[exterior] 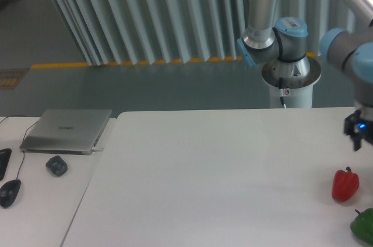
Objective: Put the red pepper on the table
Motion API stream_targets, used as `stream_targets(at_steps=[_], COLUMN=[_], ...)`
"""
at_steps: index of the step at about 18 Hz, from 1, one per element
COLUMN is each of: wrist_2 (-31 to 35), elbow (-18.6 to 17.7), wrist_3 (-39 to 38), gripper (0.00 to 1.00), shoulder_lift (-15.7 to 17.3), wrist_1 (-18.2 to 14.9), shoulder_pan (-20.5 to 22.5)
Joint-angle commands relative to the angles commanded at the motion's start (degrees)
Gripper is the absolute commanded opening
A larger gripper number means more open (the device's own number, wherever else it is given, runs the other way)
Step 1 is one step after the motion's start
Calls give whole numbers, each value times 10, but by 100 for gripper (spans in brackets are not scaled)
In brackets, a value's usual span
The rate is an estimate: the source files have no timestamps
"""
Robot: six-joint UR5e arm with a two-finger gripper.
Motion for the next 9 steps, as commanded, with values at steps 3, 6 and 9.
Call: stream_targets(at_steps=[3, 6, 9], wrist_2=[-31, -43, -39], elbow=[17, 37, 52], wrist_3=[8, 10, 44], gripper=[100, 100, 100], shoulder_lift=[-24, -45, -58], wrist_1=[0, -2, -1], shoulder_pan=[15, 17, 18])
